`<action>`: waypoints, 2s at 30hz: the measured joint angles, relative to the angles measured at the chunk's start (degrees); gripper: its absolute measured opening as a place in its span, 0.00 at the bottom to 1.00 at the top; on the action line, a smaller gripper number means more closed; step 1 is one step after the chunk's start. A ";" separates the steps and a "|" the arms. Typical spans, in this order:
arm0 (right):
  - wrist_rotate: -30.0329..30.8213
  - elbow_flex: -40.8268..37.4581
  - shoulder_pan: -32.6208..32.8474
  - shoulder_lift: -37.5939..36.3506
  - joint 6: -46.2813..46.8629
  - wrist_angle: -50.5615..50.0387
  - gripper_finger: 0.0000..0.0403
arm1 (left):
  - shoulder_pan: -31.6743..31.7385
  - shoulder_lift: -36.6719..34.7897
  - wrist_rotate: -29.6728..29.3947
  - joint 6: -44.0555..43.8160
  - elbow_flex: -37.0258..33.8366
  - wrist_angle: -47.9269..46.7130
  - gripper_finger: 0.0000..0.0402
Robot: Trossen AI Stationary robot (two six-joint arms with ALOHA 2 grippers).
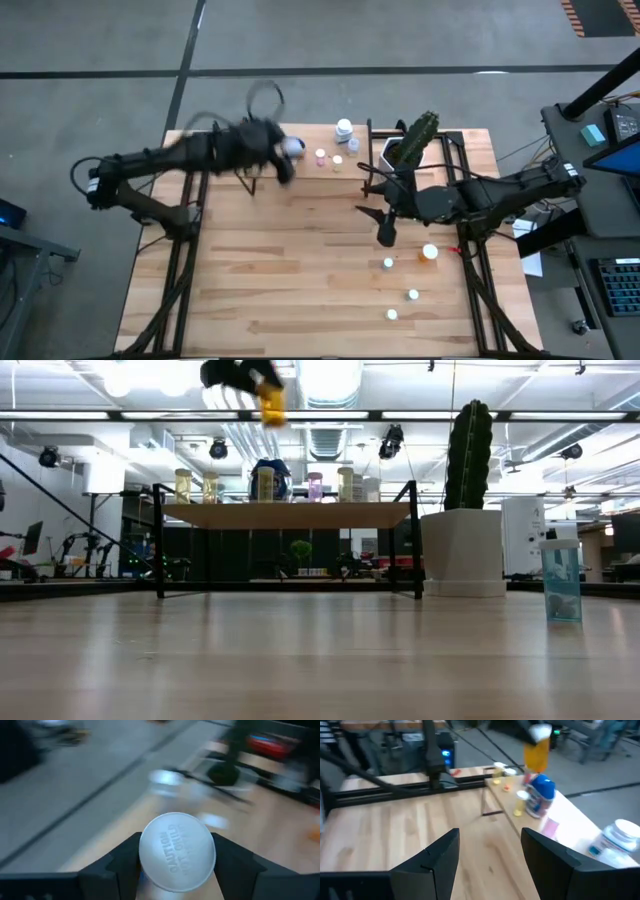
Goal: Pick and place medicine bottles onto shelf by color
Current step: Put the orange pill bottle on the shelf
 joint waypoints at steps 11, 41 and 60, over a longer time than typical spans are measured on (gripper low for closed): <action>1.89 0.00 -5.00 3.06 5.89 0.03 0.50 | 29.66 6.43 20.08 13.27 -0.04 0.04 0.47; 1.95 0.00 -8.59 4.22 9.21 -0.10 0.50 | 31.87 13.49 24.48 9.07 -1.85 -2.84 0.50; 1.91 0.00 -8.57 4.22 9.21 -0.13 0.50 | 31.47 12.38 24.42 10.30 -3.30 -2.52 0.53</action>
